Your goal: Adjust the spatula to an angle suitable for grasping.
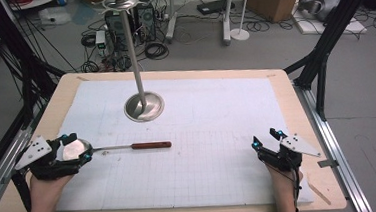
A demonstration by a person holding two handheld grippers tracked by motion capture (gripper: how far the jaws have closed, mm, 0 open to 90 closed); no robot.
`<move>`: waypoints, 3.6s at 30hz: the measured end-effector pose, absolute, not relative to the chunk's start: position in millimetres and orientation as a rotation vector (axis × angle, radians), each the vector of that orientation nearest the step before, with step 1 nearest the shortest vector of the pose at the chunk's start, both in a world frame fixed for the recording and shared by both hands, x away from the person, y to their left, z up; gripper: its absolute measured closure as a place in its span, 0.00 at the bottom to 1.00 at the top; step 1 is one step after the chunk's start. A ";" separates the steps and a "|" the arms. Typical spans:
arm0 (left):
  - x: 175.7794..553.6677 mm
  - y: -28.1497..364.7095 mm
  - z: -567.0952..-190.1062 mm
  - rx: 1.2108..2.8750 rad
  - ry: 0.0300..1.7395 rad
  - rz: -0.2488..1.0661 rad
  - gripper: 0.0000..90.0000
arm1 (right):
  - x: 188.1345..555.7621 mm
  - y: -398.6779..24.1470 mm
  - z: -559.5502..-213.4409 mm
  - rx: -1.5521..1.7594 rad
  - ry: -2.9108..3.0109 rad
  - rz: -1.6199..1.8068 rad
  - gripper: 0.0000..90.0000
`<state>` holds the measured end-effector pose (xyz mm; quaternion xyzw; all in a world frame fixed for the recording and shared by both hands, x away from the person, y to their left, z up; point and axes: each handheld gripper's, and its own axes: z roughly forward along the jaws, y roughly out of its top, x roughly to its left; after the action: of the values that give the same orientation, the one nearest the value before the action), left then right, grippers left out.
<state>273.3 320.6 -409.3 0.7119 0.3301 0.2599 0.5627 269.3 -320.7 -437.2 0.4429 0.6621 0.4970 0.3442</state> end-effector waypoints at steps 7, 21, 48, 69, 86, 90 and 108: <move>273.9 316.4 -408.5 1.685 0.754 0.594 0.21 | 266.4 -322.6 -428.7 1.172 1.714 1.300 0.31; 274.4 321.4 -404.7 1.670 0.722 0.534 0.17 | 264.4 -319.6 -419.5 1.143 1.720 1.321 0.31; 296.3 298.6 -399.1 1.788 0.682 0.494 0.19 | 265.3 -322.1 -419.4 1.164 1.702 1.358 0.31; 302.5 283.7 -418.0 1.878 0.650 0.411 0.38 | 266.6 -320.0 -422.0 1.169 1.713 1.341 0.32; 316.9 278.1 -428.8 2.026 0.693 0.398 0.60 | 267.1 -321.0 -423.6 1.172 1.712 1.345 0.33; 321.9 276.2 -428.7 2.094 0.687 0.397 0.65 | 267.5 -320.9 -423.9 1.169 1.711 1.345 0.33; 336.1 271.0 -428.2 2.235 0.676 0.370 0.66 | 268.5 -321.2 -424.1 1.169 1.706 1.351 0.34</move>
<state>336.1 271.0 -428.2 0.8749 0.2644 0.1449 0.3791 268.5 -321.2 -424.1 0.4469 0.6521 0.5163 0.3294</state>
